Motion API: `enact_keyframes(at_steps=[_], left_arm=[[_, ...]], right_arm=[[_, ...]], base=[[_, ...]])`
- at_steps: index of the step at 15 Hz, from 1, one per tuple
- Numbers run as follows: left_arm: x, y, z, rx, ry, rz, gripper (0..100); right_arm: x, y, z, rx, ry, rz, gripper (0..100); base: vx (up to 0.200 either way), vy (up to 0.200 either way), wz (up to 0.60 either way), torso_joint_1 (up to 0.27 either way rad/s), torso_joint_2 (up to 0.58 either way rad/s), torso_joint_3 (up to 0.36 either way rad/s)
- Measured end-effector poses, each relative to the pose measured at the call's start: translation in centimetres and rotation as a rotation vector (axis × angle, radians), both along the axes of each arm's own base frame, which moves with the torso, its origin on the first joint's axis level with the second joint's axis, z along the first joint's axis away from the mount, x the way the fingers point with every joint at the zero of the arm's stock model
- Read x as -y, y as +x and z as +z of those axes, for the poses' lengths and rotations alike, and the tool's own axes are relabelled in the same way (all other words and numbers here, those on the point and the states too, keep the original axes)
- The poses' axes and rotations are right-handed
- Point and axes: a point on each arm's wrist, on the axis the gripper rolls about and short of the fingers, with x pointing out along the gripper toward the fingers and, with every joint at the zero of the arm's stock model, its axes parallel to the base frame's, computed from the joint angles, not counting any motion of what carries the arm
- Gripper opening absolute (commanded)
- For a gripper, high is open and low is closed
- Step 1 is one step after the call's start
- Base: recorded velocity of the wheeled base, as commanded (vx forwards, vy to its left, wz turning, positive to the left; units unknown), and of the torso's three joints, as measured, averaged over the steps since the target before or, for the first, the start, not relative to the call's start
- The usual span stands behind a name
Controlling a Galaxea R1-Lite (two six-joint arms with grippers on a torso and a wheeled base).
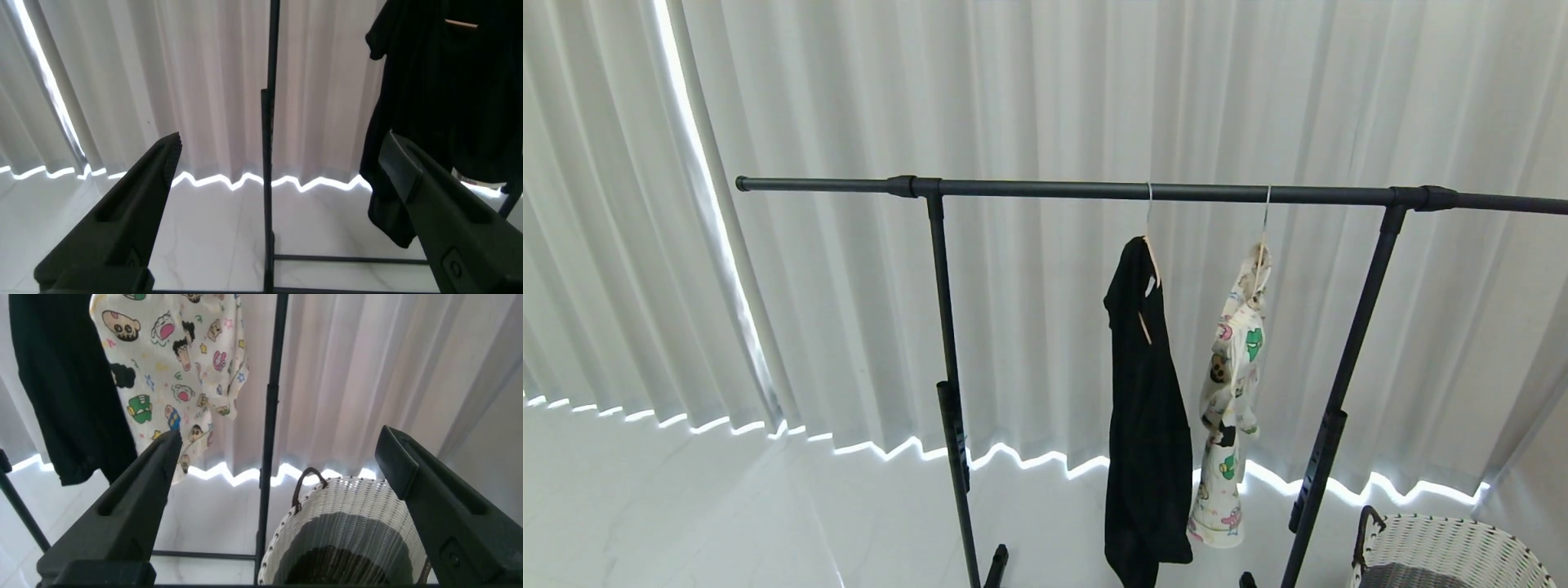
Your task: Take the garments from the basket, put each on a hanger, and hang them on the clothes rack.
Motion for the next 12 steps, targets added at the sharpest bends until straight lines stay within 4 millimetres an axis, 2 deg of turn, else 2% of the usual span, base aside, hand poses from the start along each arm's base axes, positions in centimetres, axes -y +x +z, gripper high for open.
enact_keyframes(at_steps=[12], left_arm=[[0.0,0.0,-0.01,0.0,0.0,0.0,100]], right_arm=[[0.0,0.0,0.0,-0.001,-0.009,0.0,100]], base=[[0.0,0.0,0.0,0.0,0.0,0.0]])
